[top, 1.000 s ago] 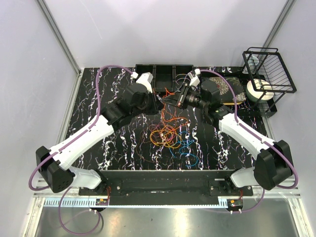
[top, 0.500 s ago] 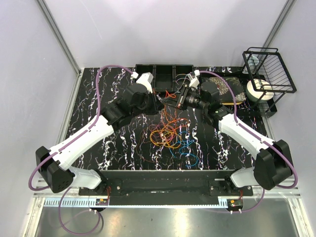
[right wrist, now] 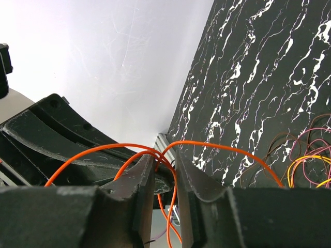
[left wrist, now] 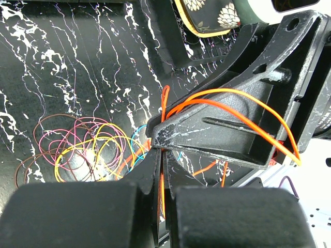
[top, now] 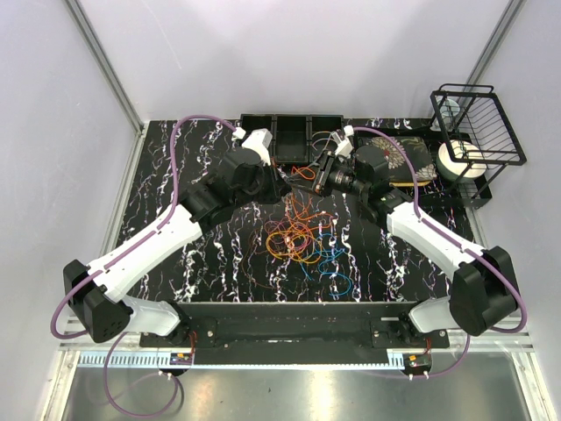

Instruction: Untangle the cables

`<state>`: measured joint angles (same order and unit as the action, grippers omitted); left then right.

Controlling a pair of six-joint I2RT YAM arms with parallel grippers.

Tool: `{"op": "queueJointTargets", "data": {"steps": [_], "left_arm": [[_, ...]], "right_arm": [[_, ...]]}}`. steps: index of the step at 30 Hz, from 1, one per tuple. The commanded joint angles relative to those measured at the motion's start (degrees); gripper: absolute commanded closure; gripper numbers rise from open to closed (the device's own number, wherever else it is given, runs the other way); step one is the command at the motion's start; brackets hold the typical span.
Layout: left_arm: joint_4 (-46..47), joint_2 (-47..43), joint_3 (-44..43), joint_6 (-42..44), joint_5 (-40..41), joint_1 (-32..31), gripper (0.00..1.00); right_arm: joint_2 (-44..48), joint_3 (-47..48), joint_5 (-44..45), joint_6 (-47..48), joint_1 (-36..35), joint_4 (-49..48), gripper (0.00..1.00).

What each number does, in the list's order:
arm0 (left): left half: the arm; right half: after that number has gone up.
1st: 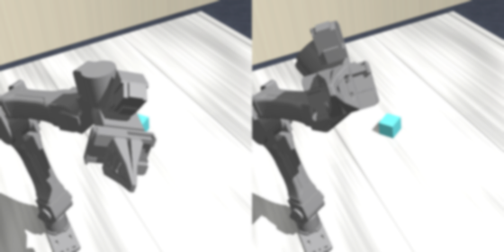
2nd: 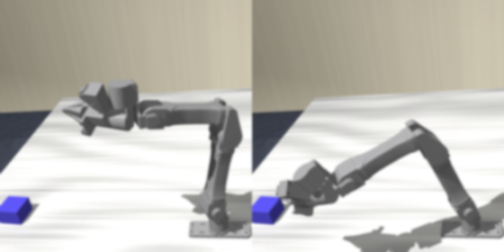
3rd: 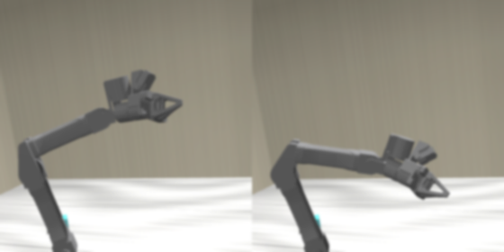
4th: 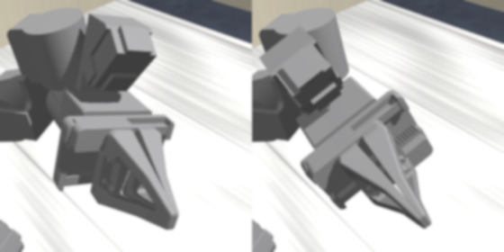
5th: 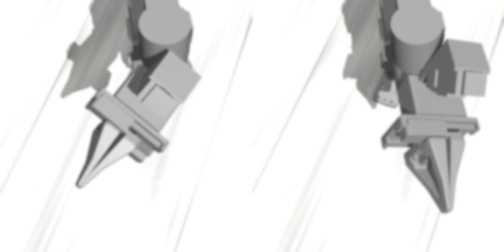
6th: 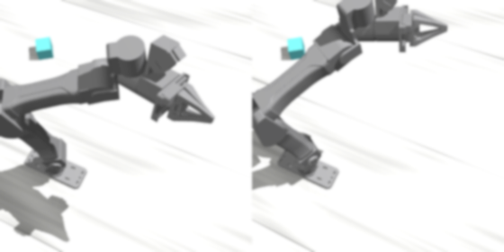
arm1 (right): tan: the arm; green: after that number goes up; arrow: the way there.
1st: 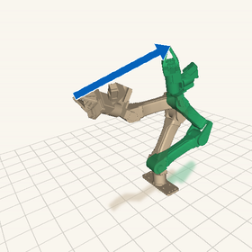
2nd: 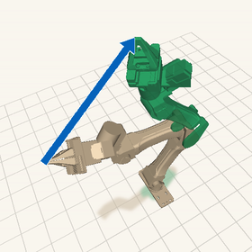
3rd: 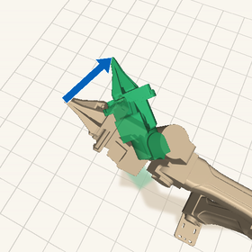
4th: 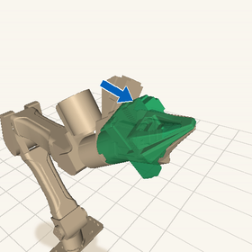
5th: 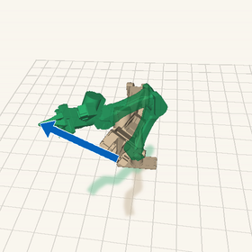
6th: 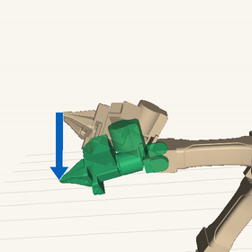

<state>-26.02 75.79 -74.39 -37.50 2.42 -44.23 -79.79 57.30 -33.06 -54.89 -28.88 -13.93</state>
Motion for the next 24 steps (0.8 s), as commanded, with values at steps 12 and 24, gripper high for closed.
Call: {"op": "queueJointTargets", "data": {"steps": [12,24], "left_arm": [[3.87,0.24,0.03,2.07,-0.13,-0.60,1.00],[1.94,-0.20,0.39,2.43,0.75,-0.68,0.49]], "right_arm": [[-1.34,-0.17,-3.24,-2.06,-0.38,-5.40,0.84],[-0.19,-0.17,-1.40,-0.30,-0.30,-3.30,1.00]]}}
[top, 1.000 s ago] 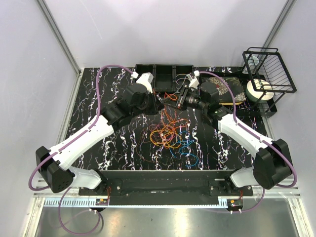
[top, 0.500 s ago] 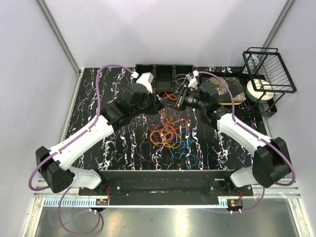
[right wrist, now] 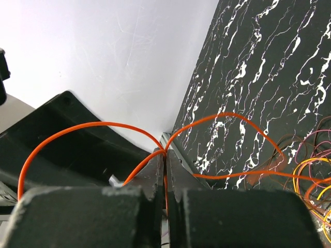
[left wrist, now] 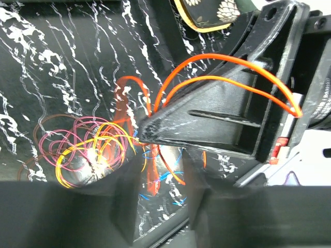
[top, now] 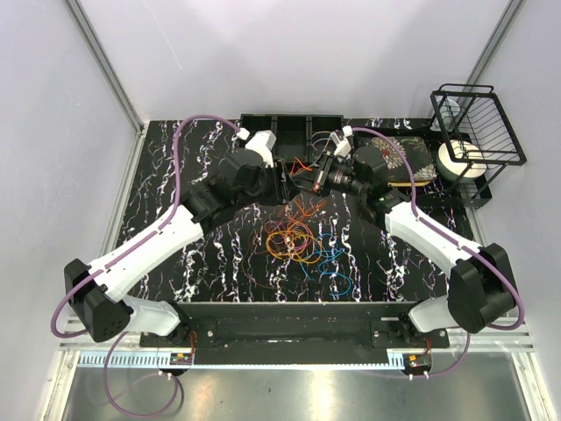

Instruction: Untangle the cables

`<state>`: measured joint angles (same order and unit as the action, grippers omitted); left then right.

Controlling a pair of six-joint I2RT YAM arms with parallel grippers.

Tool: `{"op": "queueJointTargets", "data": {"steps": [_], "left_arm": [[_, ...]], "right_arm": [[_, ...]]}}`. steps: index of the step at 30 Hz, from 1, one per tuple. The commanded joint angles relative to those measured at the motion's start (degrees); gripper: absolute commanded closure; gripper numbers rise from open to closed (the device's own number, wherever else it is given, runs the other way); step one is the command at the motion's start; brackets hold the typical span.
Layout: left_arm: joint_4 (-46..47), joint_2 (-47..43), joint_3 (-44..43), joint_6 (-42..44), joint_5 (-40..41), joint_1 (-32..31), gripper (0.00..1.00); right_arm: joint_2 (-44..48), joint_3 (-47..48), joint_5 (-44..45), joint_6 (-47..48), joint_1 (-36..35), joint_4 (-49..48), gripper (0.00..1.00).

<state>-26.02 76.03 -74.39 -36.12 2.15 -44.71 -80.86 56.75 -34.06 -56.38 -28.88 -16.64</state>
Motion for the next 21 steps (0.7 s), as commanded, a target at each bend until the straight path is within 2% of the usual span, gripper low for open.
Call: {"op": "queueJointTargets", "data": {"steps": [1,2,7,12,21], "left_arm": [[0.81,-0.88,0.39,1.40,1.53,-0.12,0.44],[0.01,-1.06,0.56,1.75,1.97,0.06,0.32],[-3.33,-5.70,4.77,2.54,3.82,2.34,0.11],[-7.46,-12.04,9.70,3.25,7.51,5.50,0.05],[-21.43,-21.00,11.90,4.65,17.44,8.32,0.05]], "right_arm": [[0.97,0.64,-0.13,1.79,-0.21,0.29,1.00],[1.23,0.99,-0.13,2.06,-0.12,0.64,1.00],[2.02,1.34,-0.13,3.20,0.84,2.67,1.00],[2.90,1.78,-0.56,4.17,2.43,4.07,1.00],[2.73,9.51,-1.97,8.12,7.61,10.40,1.00]]}}
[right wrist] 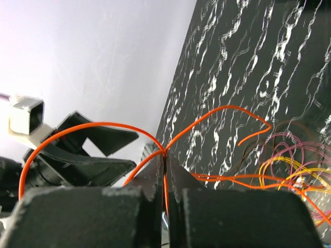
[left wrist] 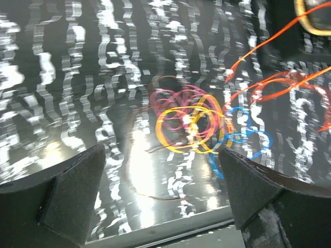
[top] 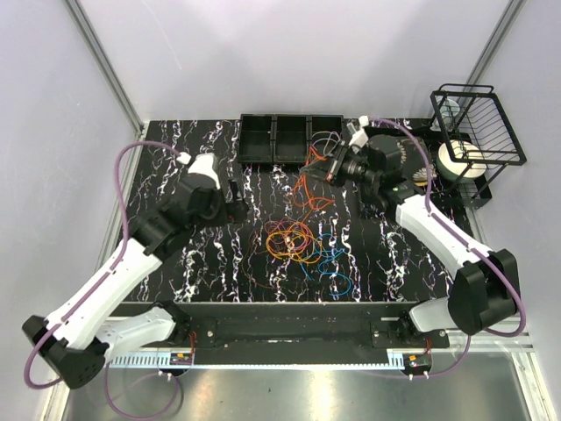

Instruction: Untangle the cables

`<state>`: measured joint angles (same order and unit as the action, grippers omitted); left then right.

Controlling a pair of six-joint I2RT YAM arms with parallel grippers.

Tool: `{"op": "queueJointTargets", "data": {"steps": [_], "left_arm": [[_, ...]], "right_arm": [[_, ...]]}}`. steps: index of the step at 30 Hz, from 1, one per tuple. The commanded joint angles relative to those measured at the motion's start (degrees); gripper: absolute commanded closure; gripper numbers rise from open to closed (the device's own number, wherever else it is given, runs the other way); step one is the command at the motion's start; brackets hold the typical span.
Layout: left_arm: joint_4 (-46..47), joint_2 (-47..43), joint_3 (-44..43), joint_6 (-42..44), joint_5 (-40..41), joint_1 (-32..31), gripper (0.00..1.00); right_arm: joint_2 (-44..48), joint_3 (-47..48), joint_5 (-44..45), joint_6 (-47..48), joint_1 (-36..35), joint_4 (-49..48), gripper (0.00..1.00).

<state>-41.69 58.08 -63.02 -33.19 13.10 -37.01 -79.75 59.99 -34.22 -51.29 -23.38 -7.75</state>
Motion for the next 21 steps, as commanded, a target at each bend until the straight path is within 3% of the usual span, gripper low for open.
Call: {"op": "queueJointTargets", "data": {"steps": [1,9,18,21], "left_arm": [[-7.68,-4.28,0.62,1.99,7.89,0.63,0.05],[-12.54,-13.15,1.85,2.86,12.90,0.72,0.05],[-9.47,-19.76,10.45,4.36,15.99,0.72,0.05],[-9.90,-19.59,9.51,4.89,15.03,0.72,0.05]], "right_arm": [[1.26,7.24,-2.08,3.47,2.45,2.12,1.00],[-7.96,23.84,-2.52,7.51,5.36,5.63,1.00],[-24.74,55.83,-6.65,6.56,8.70,9.68,1.00],[-30.28,66.64,-7.00,6.55,8.61,10.12,1.00]]}}
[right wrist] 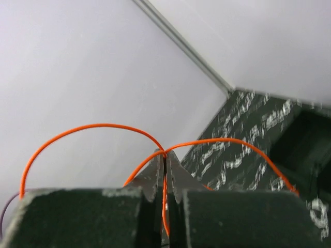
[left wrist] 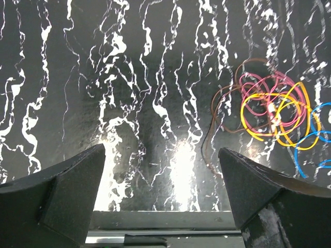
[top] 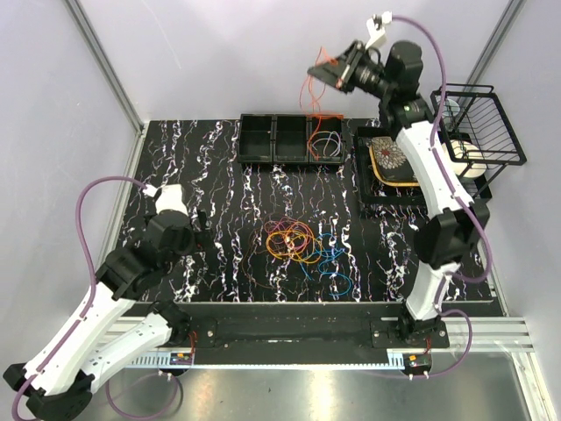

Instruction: Untangle the cables

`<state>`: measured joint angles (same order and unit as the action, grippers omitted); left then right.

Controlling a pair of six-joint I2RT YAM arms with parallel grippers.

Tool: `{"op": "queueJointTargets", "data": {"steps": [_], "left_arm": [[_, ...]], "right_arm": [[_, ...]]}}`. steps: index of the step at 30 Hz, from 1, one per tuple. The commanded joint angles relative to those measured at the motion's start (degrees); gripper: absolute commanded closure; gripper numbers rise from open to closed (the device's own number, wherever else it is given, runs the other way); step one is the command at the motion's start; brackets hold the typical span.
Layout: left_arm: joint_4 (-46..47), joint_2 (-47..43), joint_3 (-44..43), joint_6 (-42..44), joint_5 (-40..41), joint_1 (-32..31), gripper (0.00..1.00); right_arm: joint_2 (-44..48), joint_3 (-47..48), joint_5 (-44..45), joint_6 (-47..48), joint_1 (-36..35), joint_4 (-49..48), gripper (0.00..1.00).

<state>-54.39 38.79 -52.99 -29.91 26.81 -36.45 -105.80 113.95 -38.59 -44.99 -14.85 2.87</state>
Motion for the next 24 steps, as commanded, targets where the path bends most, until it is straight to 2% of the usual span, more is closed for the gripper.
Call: {"op": "queueJointTargets", "data": {"steps": [1,10,18,24], "left_arm": [[2.54,-0.20,-0.88,1.70,1.14,0.15,0.05],[3.68,0.94,1.75,1.78,1.06,0.15,0.05],[3.94,2.35,1.66,2.23,0.44,0.15,0.06],[4.29,1.65,1.84,2.49,0.26,0.15,0.06]], "right_arm": [[-7.37,17.40,-2.55,0.43,0.09,-0.24,1.00],[-25.13,36.58,-3.16,1.40,0.09,-0.06,1.00],[-31.92,36.17,-2.19,3.41,-0.18,-9.54,1.00],[-36.84,37.13,0.79,7.98,-1.40,-10.61,1.00]]}}
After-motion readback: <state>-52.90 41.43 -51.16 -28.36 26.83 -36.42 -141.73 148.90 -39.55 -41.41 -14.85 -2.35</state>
